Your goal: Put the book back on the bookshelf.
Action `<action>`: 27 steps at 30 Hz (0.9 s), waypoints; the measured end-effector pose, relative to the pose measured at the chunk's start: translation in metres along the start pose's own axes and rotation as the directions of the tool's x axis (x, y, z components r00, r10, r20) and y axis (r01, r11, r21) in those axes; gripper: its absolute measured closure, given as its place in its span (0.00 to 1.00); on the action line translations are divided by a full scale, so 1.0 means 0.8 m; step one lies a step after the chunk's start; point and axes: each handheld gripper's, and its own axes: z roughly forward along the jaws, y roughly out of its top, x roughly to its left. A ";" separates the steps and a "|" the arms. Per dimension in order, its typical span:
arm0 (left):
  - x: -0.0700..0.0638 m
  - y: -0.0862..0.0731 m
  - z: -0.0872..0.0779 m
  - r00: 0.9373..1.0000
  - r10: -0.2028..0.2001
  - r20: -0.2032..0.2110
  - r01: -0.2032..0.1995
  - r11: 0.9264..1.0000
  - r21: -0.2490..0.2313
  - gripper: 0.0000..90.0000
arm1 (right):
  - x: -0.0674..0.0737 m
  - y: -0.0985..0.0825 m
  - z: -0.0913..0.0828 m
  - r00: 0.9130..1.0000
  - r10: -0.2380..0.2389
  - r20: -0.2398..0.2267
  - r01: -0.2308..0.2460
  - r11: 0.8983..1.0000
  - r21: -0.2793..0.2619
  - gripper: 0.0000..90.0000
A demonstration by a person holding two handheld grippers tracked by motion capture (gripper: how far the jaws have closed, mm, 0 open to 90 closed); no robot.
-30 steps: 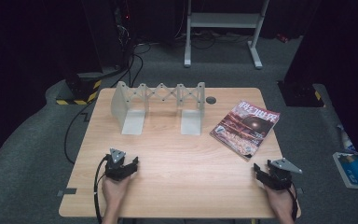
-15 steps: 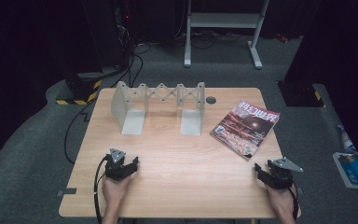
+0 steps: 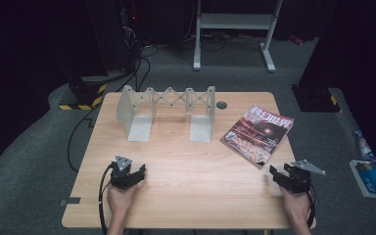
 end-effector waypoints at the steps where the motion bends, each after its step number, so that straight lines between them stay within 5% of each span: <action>1: 0.000 0.000 0.000 1.000 0.000 0.000 0.000 1.000 0.000 0.36 | 0.000 0.000 0.000 1.000 0.000 0.000 0.000 1.000 0.000 0.40; 20: 0.000 0.000 0.000 1.000 0.003 0.001 -0.003 1.000 0.002 0.36 | 0.004 0.029 0.029 1.000 0.021 0.013 -0.021 1.000 -0.001 0.36; 27: 0.000 0.000 0.000 1.000 0.000 0.001 0.000 1.000 -0.001 0.36 | 0.004 0.043 0.052 0.998 0.038 0.042 -0.039 0.999 0.036 0.34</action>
